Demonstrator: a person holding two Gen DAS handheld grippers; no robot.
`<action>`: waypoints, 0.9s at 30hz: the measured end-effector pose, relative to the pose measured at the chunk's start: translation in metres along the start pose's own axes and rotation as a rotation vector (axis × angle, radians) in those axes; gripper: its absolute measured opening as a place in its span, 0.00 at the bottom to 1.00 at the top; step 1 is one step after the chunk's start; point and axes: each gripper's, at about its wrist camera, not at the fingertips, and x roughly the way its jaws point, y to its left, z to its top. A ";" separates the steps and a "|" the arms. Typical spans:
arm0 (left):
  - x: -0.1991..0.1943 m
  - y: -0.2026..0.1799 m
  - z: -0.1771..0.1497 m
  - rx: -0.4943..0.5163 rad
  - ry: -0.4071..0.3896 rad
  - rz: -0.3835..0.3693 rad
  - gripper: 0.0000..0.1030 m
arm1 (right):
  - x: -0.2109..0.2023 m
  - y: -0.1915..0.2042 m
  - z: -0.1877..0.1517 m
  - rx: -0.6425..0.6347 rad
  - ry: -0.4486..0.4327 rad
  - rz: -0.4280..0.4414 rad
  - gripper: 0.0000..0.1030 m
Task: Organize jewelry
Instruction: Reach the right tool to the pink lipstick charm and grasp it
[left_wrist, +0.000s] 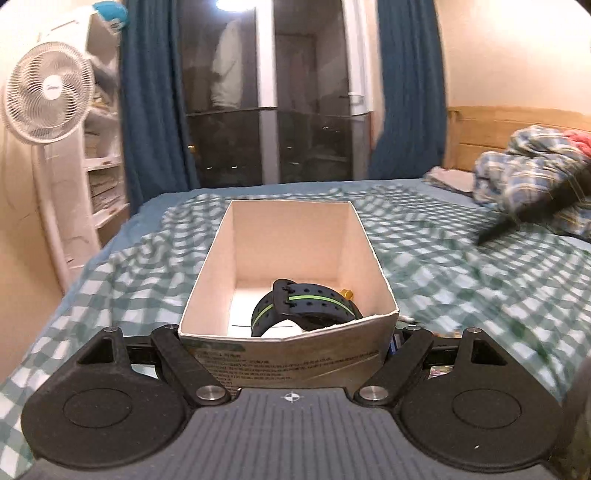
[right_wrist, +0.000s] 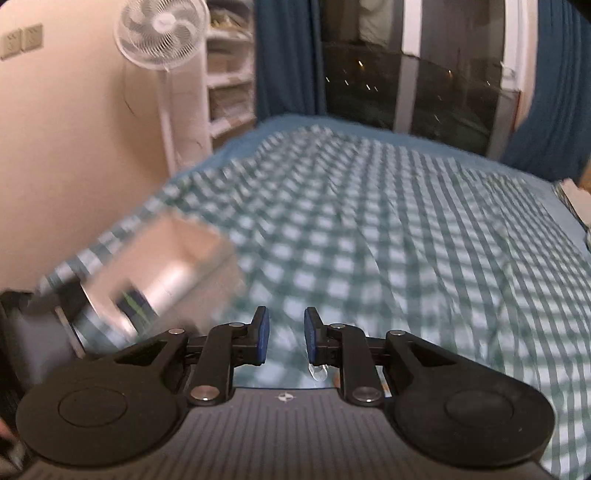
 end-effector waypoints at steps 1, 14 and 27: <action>0.002 0.005 0.001 -0.019 0.006 0.008 0.54 | 0.008 -0.003 -0.012 0.008 0.027 -0.012 1.00; 0.018 0.003 -0.003 -0.018 0.056 -0.021 0.54 | 0.107 -0.007 -0.084 0.158 0.220 0.054 1.00; 0.030 0.004 -0.006 -0.041 0.092 -0.035 0.54 | 0.153 -0.017 -0.074 0.387 0.273 0.025 1.00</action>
